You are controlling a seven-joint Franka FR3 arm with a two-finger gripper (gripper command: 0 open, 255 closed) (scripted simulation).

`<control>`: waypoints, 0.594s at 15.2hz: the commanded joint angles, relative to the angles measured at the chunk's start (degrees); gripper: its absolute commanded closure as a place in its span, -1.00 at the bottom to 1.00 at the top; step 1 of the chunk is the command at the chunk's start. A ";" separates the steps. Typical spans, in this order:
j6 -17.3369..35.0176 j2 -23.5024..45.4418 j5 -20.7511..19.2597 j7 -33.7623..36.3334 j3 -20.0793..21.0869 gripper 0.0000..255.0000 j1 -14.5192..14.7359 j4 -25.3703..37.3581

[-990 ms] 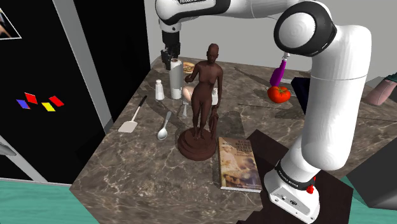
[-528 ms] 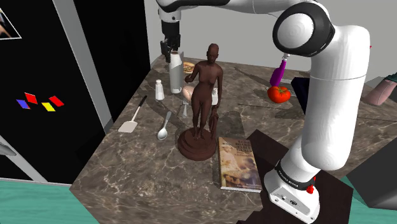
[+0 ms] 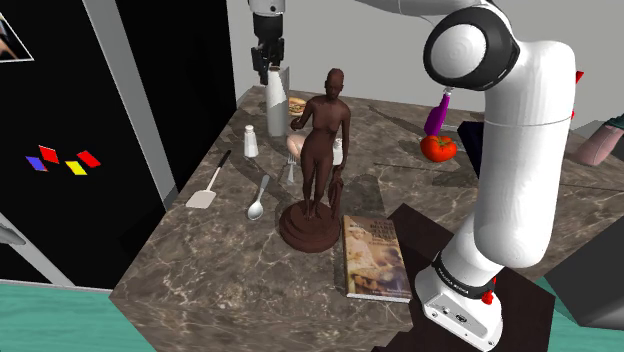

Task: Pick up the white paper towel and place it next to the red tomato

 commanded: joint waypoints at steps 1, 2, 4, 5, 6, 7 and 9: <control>-2.10 0.75 -0.01 -0.10 -0.01 1.00 0.05 2.83; -3.11 1.14 -0.02 -0.15 -0.01 1.00 0.07 4.22; -5.21 2.05 -0.04 -0.26 -0.02 1.00 0.12 7.23; -6.31 2.58 -0.05 -0.32 -0.03 1.00 0.15 8.87; -7.46 3.17 -0.07 -0.38 -0.04 1.00 0.18 10.62; -8.67 3.83 -0.08 -0.44 -0.05 1.00 0.21 12.49; -11.30 5.44 -0.13 -0.58 -0.07 1.00 0.29 16.73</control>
